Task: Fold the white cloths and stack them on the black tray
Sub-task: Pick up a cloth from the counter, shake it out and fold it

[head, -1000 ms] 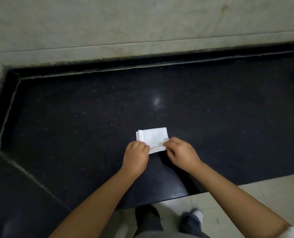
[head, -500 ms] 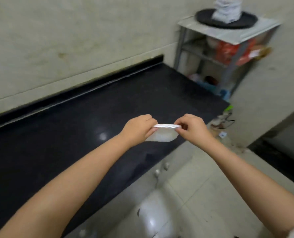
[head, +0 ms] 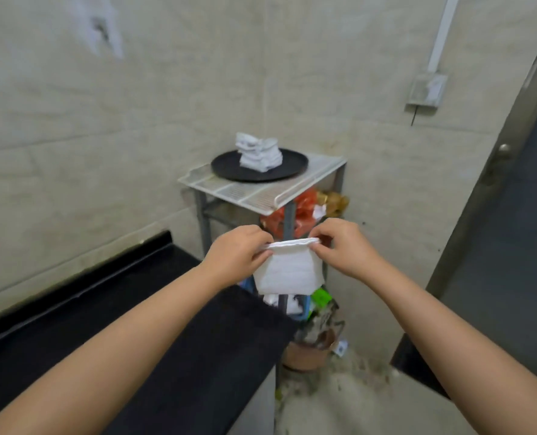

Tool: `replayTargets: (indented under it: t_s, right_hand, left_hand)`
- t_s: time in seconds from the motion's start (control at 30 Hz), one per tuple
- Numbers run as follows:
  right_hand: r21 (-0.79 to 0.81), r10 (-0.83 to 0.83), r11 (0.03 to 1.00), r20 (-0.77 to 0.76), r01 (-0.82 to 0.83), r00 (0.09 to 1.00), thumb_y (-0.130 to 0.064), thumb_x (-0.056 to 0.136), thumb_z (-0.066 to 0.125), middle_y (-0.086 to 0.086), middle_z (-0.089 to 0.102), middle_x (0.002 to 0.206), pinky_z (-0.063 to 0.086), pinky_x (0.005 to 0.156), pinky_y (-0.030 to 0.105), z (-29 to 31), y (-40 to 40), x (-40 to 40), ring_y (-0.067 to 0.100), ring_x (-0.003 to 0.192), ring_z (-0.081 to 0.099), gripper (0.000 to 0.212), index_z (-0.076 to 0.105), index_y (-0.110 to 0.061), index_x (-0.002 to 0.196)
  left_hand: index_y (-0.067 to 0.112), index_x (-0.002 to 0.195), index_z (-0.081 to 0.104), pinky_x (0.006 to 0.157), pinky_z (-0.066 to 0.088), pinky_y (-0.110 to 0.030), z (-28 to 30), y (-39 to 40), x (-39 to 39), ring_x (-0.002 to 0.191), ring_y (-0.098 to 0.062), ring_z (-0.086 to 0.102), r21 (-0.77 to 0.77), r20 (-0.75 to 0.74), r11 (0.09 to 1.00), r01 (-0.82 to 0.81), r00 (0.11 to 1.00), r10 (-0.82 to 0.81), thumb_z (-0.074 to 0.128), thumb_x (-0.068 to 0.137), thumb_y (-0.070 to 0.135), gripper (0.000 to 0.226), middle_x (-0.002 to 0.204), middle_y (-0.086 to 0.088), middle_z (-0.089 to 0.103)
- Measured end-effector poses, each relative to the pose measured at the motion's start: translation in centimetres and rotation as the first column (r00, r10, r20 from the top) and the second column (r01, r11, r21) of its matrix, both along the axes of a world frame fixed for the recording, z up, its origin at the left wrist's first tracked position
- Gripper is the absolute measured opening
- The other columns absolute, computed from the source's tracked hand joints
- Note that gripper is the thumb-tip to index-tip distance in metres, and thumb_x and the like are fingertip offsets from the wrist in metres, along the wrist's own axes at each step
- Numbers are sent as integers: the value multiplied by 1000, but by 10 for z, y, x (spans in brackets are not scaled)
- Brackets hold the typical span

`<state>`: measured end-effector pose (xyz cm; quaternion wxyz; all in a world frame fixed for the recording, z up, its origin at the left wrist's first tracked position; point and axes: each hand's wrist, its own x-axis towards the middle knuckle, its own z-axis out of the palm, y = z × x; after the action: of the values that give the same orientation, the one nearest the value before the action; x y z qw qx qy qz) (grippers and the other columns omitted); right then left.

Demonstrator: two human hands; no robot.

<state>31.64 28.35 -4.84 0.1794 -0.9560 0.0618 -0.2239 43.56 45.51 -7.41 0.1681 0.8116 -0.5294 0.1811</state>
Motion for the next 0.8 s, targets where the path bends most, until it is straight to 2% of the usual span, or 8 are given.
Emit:
replayTargets:
  t_s: [0.13,0.27,0.4,0.53,0.63,0.7,0.73,0.8]
  right_hand:
    - [-39,10,999,11,-10,1000,-10,80,60,15,68,87,46,75,35,24,-69,76,29,85,60,13,69,-3,88]
    - [-26,23,999,-7,-24,1000,-12,82,57,3,63,85,41,69,27,56,-124,149,16,76,54,14,68,-9,89]
    - [-22,90,996,-18,-90,996,-10,82,56,10,68,92,45,75,34,78,-166,218,22,82,57,14,68,-8,89]
    - [13,160,987,-39,-159,986,-11,82,57,11,69,96,36,67,24,94,-210,294,15,78,52,16,69,-9,93]
    - [101,203,974,-3,-202,979,-6,81,55,15,71,93,43,60,23,110,-239,358,13,65,57,16,67,-5,91]
    - [133,268,952,65,-274,961,-3,79,56,20,72,89,44,56,17,123,-254,403,7,55,59,15,67,-2,88]
    - [139,303,939,110,-316,947,-3,78,58,21,72,89,47,62,20,129,-259,424,11,61,63,15,68,-2,89]
    - [152,369,904,198,-400,908,-3,78,59,20,71,94,47,75,27,139,-268,464,27,86,65,16,69,-1,91]
  left_hand:
    - [11,108,64,80,46,-34,32,-68,66,102,-28,59,-17,-8,996,-82,997,82,54,90,30,29,106,-10,64]
    - [15,112,61,83,43,-32,65,-120,129,107,-21,55,11,-7,977,-213,977,213,54,91,30,27,110,-3,60]
    - [16,112,60,81,42,-30,90,-159,182,106,-20,55,68,-12,946,-318,948,319,52,92,30,26,111,-2,60]
    - [14,115,59,85,43,-32,105,-199,238,110,-24,55,109,-45,898,-427,900,433,53,92,29,28,118,-7,61]
    - [10,115,60,87,43,-31,122,-229,280,109,-29,56,29,-138,836,-547,827,546,55,92,22,27,117,-13,62]
    - [8,110,61,84,48,-32,137,-248,306,96,-29,64,-90,-232,765,-637,761,606,55,91,18,22,107,-16,67]
    - [9,107,62,83,51,-32,144,-255,318,90,-29,67,-155,-280,713,-684,722,632,55,91,17,20,103,-16,69]
    - [9,107,61,84,50,-32,155,-269,341,93,-31,66,-263,-305,597,-758,653,693,54,91,17,19,105,-16,68]
